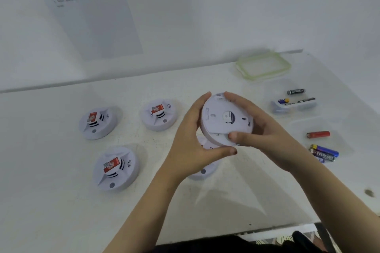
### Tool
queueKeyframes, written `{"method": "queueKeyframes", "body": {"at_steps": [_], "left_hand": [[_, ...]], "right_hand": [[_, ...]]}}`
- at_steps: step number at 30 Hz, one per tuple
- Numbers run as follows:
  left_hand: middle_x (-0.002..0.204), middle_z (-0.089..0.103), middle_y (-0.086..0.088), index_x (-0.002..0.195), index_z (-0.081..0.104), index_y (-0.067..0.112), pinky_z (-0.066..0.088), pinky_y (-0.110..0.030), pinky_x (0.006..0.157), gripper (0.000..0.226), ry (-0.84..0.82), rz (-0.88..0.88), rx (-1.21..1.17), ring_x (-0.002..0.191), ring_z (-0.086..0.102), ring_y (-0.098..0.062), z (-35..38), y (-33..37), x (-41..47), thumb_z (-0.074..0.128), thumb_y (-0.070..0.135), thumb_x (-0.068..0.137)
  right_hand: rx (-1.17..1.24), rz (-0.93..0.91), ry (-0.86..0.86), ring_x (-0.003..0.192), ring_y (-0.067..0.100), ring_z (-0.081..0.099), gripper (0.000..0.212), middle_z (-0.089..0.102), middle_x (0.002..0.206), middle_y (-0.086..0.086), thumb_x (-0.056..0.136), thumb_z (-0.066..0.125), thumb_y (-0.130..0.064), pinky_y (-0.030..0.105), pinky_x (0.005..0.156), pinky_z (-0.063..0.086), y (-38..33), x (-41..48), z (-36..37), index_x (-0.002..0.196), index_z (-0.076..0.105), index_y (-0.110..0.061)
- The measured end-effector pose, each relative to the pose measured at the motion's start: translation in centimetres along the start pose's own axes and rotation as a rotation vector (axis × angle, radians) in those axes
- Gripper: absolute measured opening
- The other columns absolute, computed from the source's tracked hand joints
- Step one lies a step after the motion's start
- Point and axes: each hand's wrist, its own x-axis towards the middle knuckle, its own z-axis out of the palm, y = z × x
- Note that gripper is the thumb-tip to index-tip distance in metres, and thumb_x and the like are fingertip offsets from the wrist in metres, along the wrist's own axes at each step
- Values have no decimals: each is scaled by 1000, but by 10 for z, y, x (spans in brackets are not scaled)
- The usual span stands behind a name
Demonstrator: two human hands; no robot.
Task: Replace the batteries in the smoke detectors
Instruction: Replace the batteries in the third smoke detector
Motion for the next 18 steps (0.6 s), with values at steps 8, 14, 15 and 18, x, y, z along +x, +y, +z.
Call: {"method": "queueKeyframes", "body": {"at_steps": [8,14,15,18], "left_hand": [[125,56,17,131,41,32,50,-25,93,100,39,29,53,120,54,-6,14,-1,3,93,5,50],[117,62,17,125,50,37,54,-23,86,94,56,23,42,113,59,-7,12,5,0,91,-1,49],[117,62,18,123,50,38,53,-22,86,93,55,25,42,112,59,-6,11,5,0,90,0,48],[119,61,18,124,49,37,51,-18,85,94,41,37,60,112,59,-4,10,7,0,90,2,47]], "right_hand": [[-140,19,-115,119,14,55,61,56,129,-9,71,74,-3,37,88,54,-7,3,-11,127,55,-19],[-165,71,-191,112,15,59,60,61,121,-5,70,76,6,32,78,56,-14,7,-19,122,59,-19],[-183,73,-208,110,13,60,60,61,120,-7,70,75,7,31,78,56,-16,7,-20,122,59,-19],[-213,99,-258,107,10,61,60,62,118,-11,70,74,6,27,76,56,-22,9,-22,121,59,-20]]}}
